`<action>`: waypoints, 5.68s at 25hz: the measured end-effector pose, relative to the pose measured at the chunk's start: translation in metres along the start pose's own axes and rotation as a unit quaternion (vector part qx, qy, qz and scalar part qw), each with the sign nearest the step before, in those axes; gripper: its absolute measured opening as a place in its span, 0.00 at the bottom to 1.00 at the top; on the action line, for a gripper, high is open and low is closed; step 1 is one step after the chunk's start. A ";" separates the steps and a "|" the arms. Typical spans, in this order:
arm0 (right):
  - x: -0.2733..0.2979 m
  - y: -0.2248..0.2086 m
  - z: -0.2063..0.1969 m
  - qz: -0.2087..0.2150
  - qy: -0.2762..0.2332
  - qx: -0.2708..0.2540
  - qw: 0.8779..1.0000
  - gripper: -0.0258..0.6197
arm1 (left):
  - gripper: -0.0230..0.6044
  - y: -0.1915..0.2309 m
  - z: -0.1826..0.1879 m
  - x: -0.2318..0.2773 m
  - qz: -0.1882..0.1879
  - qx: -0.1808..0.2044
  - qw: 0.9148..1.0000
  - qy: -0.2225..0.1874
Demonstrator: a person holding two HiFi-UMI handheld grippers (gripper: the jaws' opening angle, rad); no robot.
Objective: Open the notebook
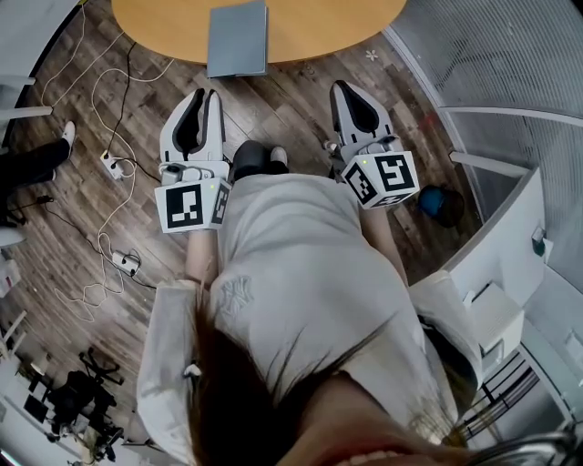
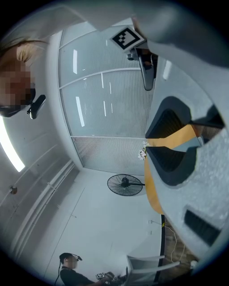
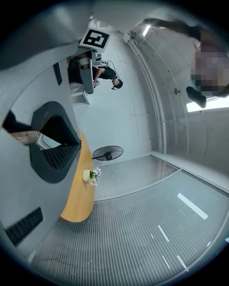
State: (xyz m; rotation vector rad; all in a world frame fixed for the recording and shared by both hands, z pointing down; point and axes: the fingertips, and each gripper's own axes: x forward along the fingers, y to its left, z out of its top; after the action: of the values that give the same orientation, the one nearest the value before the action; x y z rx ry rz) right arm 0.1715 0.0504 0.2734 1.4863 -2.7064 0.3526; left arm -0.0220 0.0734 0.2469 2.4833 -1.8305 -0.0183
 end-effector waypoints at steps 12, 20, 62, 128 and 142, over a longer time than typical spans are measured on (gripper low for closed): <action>0.007 -0.017 -0.004 -0.016 0.009 0.011 1.000 0.04 | 0.15 -0.002 -0.003 0.019 -0.009 -0.003 1.000 0.007; 0.039 -0.030 -0.006 -0.034 0.024 0.017 0.999 0.04 | 0.15 0.018 -0.012 0.057 -0.025 -0.012 0.999 0.016; 0.211 -0.037 -0.046 -0.084 0.076 0.047 0.992 0.04 | 0.15 0.109 -0.093 0.169 -0.127 0.020 0.979 0.158; 0.177 -0.068 -0.132 -0.070 0.138 0.095 0.983 0.04 | 0.08 -0.017 -0.248 0.146 -0.237 0.201 0.889 0.335; 0.180 -0.064 -0.124 -0.066 0.130 0.094 0.985 0.04 | 0.08 -0.019 -0.236 0.149 -0.233 0.170 0.901 0.324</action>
State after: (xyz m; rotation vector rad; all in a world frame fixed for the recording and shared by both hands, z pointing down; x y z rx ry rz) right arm 0.1181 -0.1053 0.4311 1.5292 -2.4137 0.7563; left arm 0.0501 -0.0544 0.4853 2.6025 -1.0148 1.0446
